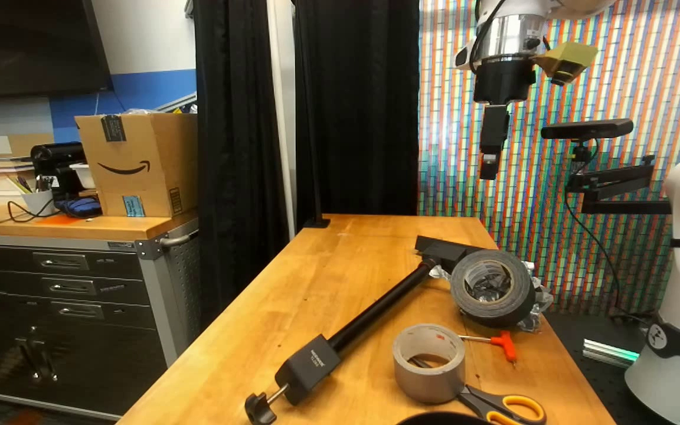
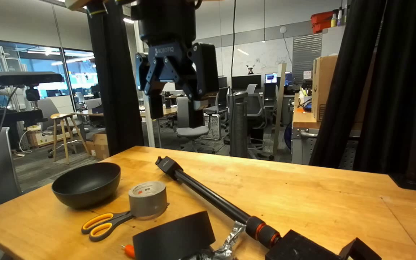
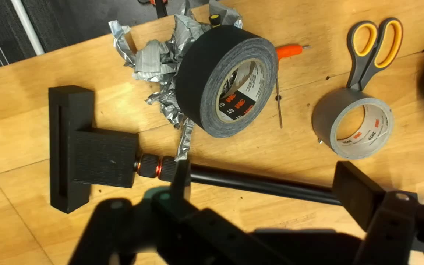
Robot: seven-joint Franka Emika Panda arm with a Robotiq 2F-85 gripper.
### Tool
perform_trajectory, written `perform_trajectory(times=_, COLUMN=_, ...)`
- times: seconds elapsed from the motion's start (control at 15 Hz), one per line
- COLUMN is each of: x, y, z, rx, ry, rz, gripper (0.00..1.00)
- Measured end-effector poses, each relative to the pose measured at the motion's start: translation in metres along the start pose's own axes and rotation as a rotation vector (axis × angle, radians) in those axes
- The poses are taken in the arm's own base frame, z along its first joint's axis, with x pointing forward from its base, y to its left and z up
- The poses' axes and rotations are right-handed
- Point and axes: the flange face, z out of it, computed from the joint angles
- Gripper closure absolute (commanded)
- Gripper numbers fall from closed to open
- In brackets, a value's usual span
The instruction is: Move the tape to the right
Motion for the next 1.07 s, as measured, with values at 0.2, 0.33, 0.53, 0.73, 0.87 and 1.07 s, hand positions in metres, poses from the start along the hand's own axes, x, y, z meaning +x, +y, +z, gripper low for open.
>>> perform_trajectory(times=0.2, x=0.001, y=-0.032, z=0.014, rx=-0.037, ry=-0.037, rz=-0.088, gripper=0.00)
perform_trajectory(times=0.33, x=0.002, y=-0.055, z=0.026, rx=-0.063, ry=-0.066, rz=-0.144, gripper=0.00)
perform_trajectory(times=0.53, x=0.006, y=-0.077, z=0.044, rx=-0.089, ry=-0.106, rz=-0.204, gripper=0.00)
perform_trajectory(times=0.73, x=0.014, y=-0.093, z=0.058, rx=-0.100, ry=-0.134, rz=-0.242, gripper=0.00)
perform_trajectory(times=0.87, x=0.023, y=-0.106, z=0.066, rx=-0.107, ry=-0.151, rz=-0.269, gripper=0.00)
perform_trajectory(times=1.07, x=0.038, y=-0.133, z=0.077, rx=-0.118, ry=-0.176, rz=-0.318, gripper=0.00)
